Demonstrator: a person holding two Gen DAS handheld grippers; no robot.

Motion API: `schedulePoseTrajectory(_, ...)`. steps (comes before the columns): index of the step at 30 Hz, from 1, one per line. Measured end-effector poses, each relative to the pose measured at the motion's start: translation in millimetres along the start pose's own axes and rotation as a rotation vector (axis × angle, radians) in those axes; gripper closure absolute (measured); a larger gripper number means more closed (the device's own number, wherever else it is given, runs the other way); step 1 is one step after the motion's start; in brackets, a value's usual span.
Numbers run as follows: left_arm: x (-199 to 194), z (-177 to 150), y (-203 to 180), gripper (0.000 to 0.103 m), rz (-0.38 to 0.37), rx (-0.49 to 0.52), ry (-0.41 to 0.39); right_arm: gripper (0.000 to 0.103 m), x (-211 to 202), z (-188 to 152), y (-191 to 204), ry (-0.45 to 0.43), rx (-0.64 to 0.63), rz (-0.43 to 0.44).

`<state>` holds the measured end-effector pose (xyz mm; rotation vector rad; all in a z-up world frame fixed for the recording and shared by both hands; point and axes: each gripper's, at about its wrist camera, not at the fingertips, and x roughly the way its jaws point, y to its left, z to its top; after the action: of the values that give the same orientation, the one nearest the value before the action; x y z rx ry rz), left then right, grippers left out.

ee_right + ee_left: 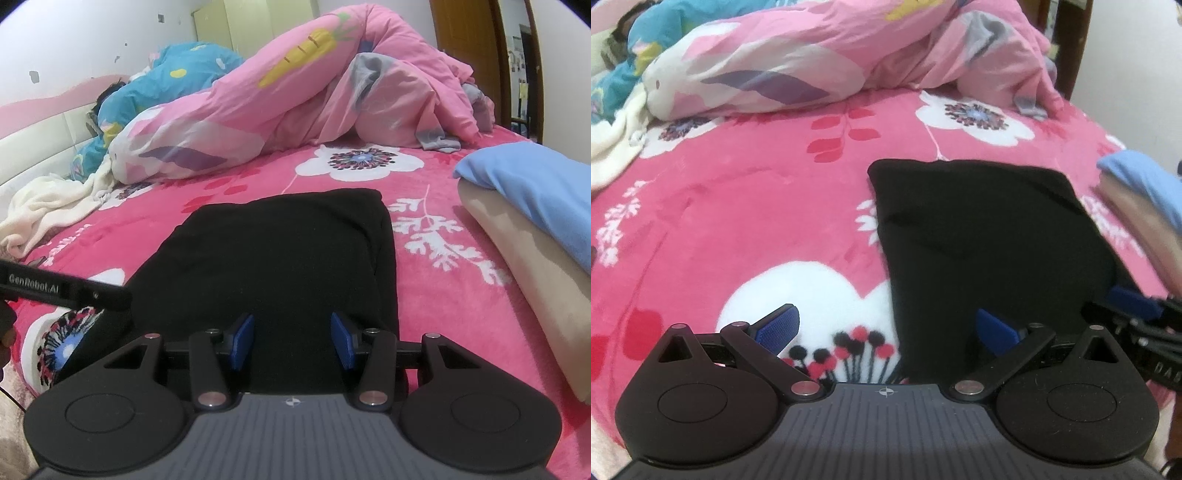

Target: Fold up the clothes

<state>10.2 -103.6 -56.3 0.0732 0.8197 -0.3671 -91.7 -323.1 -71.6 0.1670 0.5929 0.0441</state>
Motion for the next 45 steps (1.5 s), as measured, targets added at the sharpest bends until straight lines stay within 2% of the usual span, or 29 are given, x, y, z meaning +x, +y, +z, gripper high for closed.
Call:
schedulePoseTrajectory(20,20,0,1,0.000,-0.089,-0.045,0.016,0.053,1,-2,-2,-0.005,0.025,0.014)
schedulePoseTrajectory(32,38,17,33,0.000,-0.310,-0.195,-0.039,0.051,2,0,-4,0.003,0.028,0.023)
schedulePoseTrajectory(38,69,39,46,0.000,-0.368,-0.286,-0.044,0.048,3,-1,0,0.007,0.012,0.023)
schedulePoseTrajectory(45,102,66,53,0.001,-0.417,-0.327,-0.042,0.048,3,2,-2,0.011,0.008,0.038)
